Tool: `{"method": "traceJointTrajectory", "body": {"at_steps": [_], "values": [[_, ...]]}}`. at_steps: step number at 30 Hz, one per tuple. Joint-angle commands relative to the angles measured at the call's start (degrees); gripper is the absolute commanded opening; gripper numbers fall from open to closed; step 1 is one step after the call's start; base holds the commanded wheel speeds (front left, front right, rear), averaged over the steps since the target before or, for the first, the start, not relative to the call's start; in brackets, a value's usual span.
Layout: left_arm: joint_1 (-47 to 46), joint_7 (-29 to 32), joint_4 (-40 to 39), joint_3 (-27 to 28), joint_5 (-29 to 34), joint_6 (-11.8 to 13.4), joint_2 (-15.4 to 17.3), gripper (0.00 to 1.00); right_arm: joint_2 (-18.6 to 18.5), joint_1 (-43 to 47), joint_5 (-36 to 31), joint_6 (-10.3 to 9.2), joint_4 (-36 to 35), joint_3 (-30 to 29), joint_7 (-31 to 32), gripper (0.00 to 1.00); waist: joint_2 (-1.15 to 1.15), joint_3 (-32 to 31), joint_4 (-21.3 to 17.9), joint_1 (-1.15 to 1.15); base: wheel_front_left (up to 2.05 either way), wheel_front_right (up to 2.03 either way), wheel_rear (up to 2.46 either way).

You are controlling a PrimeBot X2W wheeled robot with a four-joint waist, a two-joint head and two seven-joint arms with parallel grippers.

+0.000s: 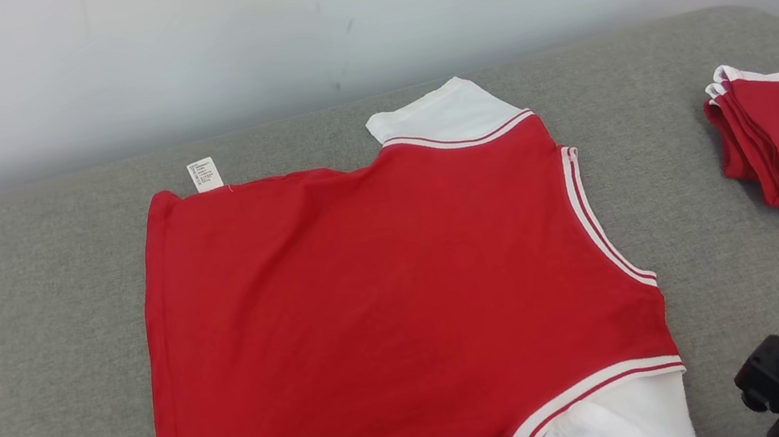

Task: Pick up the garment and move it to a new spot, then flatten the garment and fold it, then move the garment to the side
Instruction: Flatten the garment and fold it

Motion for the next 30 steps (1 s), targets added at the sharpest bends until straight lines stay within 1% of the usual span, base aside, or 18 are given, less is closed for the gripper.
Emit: {"method": "traceJointTrajectory", "body": {"at_steps": [1, 5, 9, 13, 18, 19, 22, 30], "values": [[0.23, 0.08, -0.56, 0.0, 0.69, 0.42, 0.55, 0.0, 0.83, -0.34, -0.92, -0.15, -0.87, -0.45, -1.14, 0.0, 0.0, 0.05, 0.13, 0.0, 0.0, 0.0, 0.0], [-2.76, 0.81, -3.07, 0.23, 1.49, 0.9, 1.26, 0.0, 1.84, -4.35, -4.6, -0.15, -3.88, -0.06, -7.19, 0.0, 0.0, 0.6, 0.64, 0.0, 0.0, 0.0, 0.0], [-5.75, 2.25, -4.01, -0.06, 1.87, 1.09, 1.61, 0.0, 0.39, -9.29, -9.16, -0.15, -3.65, 2.39, -13.73, 0.0, 0.0, 1.54, 1.21, 0.0, 0.0, 0.0, 0.0], [-9.4, 3.23, -3.11, -0.53, 2.78, 1.3, 1.82, 0.0, -0.46, -14.06, -12.09, -0.15, -0.73, 4.01, -18.71, 0.0, 0.0, 2.6, 1.97, 0.0, 0.0, 0.0, 0.0], [-14.89, 5.82, -0.5, -1.79, 4.36, 1.88, 1.91, 0.0, -0.05, -20.17, -15.87, -0.15, 3.5, 4.45, -25.65, 0.0, 0.0, 4.62, 2.62, 0.0, 0.0, 0.0, 0.0], [-14.89, 5.82, -0.5, -1.79, 4.36, 1.88, 1.91, 0.0, -0.05, -20.17, -15.87, -0.15, 3.5, 4.45, -25.65, 0.0, 0.0, 4.62, 2.62, 0.0, 0.0, 0.0, 0.0], [-17.91, 6.89, 1.0, -2.48, 5.38, 2.04, 1.57, 0.0, 0.71, -23.8, -17.95, -0.15, 5.94, 5.1, -29.4, 0.0, 0.0, 6.07, 2.98, 0.0, 0.0, 0.0, 0.0], [-23.99, 7.76, 5.27, -3.37, 6.36, 1.64, 0.75, 0.0, 2.92, -31.48, -23.17, -0.16, 12.6, 7.74, -36.72, 0.0, 0.0, 9.16, 3.62, 0.0, 0.0, 0.0, 0.0]]}}
